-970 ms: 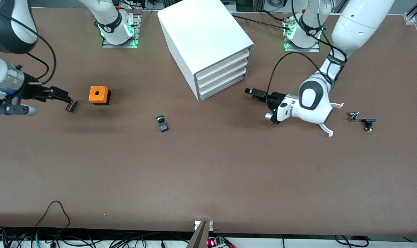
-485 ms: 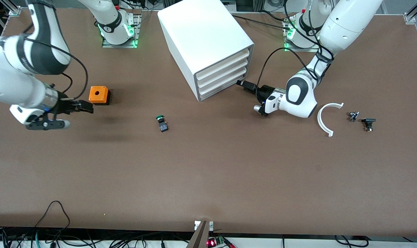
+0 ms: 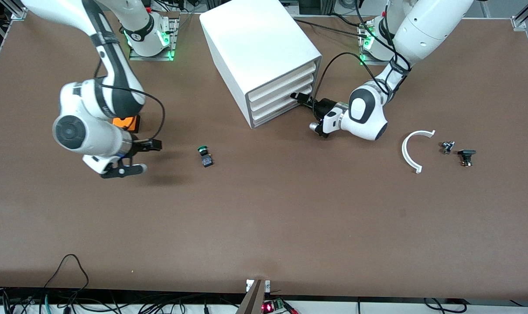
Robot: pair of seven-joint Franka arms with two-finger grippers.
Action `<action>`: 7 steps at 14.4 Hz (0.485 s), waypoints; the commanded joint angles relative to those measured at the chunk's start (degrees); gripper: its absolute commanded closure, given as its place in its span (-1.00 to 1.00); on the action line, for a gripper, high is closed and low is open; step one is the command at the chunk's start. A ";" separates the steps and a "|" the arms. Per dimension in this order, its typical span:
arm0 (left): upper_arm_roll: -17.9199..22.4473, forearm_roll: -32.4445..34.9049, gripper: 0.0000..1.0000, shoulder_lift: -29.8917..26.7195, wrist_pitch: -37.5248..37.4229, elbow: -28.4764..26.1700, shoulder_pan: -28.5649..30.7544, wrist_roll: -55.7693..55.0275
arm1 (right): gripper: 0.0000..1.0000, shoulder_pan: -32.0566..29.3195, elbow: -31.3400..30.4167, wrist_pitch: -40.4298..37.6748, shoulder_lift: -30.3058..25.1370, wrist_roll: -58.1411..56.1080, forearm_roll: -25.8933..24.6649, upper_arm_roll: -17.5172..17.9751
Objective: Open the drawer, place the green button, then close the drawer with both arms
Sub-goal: 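Pull the drawer open with the left gripper while the right gripper grasps the button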
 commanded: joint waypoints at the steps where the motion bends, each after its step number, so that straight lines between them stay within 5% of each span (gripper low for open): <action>1: -0.38 -2.02 0.81 -0.95 0.80 -1.37 0.15 1.25 | -1.00 0.04 1.01 3.99 1.94 -0.23 0.19 2.65; 2: -0.38 -2.02 1.00 -0.95 0.80 -1.37 0.15 1.25 | -1.00 0.74 1.01 5.58 2.73 -0.23 0.19 3.70; 7: 1.90 -1.84 1.00 -1.82 4.37 0.12 1.55 1.16 | -1.00 7.14 1.01 11.56 5.90 -0.23 -1.83 4.41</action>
